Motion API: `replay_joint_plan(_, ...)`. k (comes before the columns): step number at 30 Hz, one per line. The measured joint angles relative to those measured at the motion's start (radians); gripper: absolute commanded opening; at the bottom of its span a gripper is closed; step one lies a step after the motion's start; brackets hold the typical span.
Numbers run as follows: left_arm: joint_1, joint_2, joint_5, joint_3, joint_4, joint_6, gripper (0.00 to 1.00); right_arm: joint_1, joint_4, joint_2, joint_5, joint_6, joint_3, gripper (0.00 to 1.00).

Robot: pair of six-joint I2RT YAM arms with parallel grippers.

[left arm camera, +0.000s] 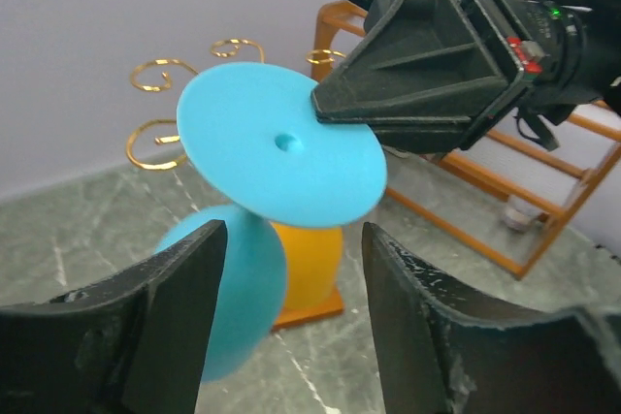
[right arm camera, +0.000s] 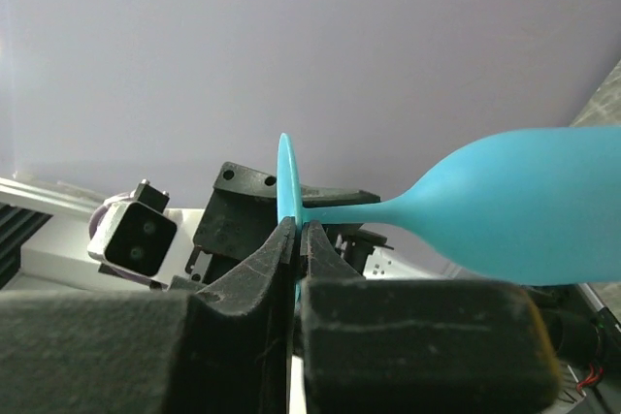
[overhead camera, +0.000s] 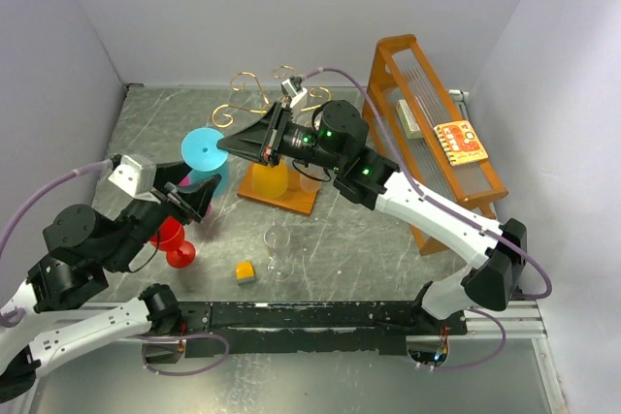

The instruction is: Place the wine glass upside down on the wine glass rack

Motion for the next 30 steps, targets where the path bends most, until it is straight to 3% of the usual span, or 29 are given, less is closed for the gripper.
replay_joint_plan(10, 0.0, -0.139, 0.056, -0.071, -0.033, -0.425, 0.8, -0.003, 0.002, 0.0, 0.029, -0.009, -0.011, 0.0)
replay_joint_plan(16, 0.0, -0.193, -0.013, -0.083, -0.027, -0.651, 0.83, -0.004, 0.005, 0.0, 0.031, -0.019, -0.027, 0.0)
replay_joint_plan(30, 0.0, -0.189, -0.245, -0.083, -0.005, -0.845, 0.73, -0.004, 0.016, 0.0, 0.026, -0.033, -0.049, 0.0)
